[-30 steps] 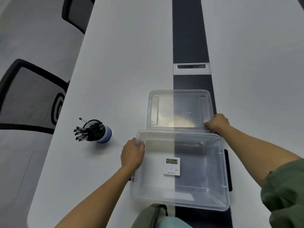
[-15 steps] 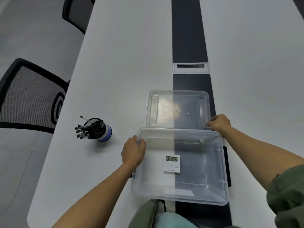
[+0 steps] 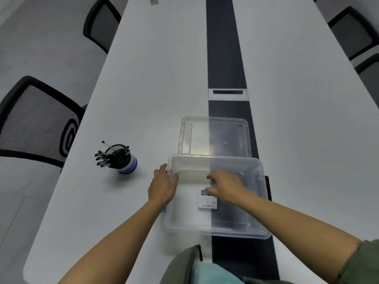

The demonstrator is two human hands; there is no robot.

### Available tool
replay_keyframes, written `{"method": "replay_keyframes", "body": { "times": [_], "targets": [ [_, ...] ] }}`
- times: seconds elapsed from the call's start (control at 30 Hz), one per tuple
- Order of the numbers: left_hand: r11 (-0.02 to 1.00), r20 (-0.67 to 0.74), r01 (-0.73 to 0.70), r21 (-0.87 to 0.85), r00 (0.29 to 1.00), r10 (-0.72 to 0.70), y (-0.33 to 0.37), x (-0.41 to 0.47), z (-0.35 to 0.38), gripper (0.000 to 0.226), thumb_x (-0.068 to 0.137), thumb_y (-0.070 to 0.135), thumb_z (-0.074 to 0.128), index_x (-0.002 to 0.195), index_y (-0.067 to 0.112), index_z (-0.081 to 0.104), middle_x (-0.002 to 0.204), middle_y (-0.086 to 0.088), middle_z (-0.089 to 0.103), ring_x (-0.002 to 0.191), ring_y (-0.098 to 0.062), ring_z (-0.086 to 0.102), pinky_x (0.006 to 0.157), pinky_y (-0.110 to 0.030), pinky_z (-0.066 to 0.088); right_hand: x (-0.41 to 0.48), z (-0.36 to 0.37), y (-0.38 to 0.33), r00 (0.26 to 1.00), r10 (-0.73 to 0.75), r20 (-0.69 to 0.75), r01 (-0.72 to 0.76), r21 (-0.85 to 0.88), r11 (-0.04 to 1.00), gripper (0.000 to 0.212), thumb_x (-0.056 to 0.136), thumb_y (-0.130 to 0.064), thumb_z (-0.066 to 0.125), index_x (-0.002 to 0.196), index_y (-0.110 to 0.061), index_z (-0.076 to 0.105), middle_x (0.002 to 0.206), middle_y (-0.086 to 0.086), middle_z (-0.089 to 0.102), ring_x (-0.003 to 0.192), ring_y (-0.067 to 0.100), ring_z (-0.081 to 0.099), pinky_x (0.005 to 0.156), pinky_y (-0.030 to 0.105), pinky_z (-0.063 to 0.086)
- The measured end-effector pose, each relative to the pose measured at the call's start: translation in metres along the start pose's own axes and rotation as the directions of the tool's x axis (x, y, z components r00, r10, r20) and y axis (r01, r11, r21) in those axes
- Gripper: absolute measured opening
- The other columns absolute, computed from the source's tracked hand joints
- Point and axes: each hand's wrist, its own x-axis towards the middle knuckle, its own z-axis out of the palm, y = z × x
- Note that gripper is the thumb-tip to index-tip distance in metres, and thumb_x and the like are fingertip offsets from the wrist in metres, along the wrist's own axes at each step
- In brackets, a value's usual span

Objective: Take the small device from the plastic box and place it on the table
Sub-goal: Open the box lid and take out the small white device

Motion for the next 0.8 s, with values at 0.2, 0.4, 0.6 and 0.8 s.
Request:
{"method": "replay_keyframes", "body": {
  "times": [0.2,0.4,0.6,0.8],
  "targets": [
    [0.999,0.009,-0.043,0.006,0.999,0.043,-0.020,-0.035,0.005,0.062,0.098,0.043,0.040,0.152,0.025,0.019,0.143,-0.008,0.040,0.116,-0.031,0.056,0.091,-0.038,0.046,0.000,0.071,0.007,0.991,0.101,0.089,-0.083,-0.189,0.978,0.091,0.081,-0.061,0.062,0.149,-0.012,0.028,0.144,0.010,0.037,0.129,0.031,0.038,0.100,0.043,0.043],
    [1.000,0.020,-0.027,0.015,0.999,0.027,-0.027,-0.044,0.006,0.059,0.099,0.041,0.038,0.152,0.028,0.016,0.135,-0.010,0.043,0.110,-0.033,0.057,0.089,-0.039,0.046,-0.006,0.083,0.004,0.996,0.092,-0.013,-0.093,-0.210,0.973,0.069,0.083,-0.048,0.067,0.135,-0.010,0.041,0.132,0.010,0.048,0.120,0.028,0.046,0.088,0.039,0.047],
    [0.999,0.021,-0.010,0.034,1.000,0.009,-0.028,-0.043,0.007,0.056,0.099,0.043,0.036,0.150,0.025,0.022,0.131,-0.010,0.046,0.104,-0.032,0.059,0.087,-0.040,0.048,-0.015,0.080,0.003,0.988,0.139,-0.074,-0.140,-0.018,0.990,0.046,0.083,-0.014,0.065,0.123,-0.012,0.043,0.122,0.011,0.048,0.101,0.032,0.055,0.074,0.036,0.045],
    [0.995,0.037,-0.026,0.100,0.999,0.023,-0.027,-0.043,0.004,0.060,0.098,0.044,0.037,0.151,0.024,0.018,0.132,-0.010,0.045,0.109,-0.032,0.057,0.085,-0.039,0.046,-0.018,0.070,0.001,0.963,0.259,-0.074,-0.232,0.259,0.938,0.041,0.082,-0.024,0.072,0.119,-0.015,0.057,0.115,0.008,0.065,0.101,0.028,0.061,0.082,0.035,0.048]
  ]
}}
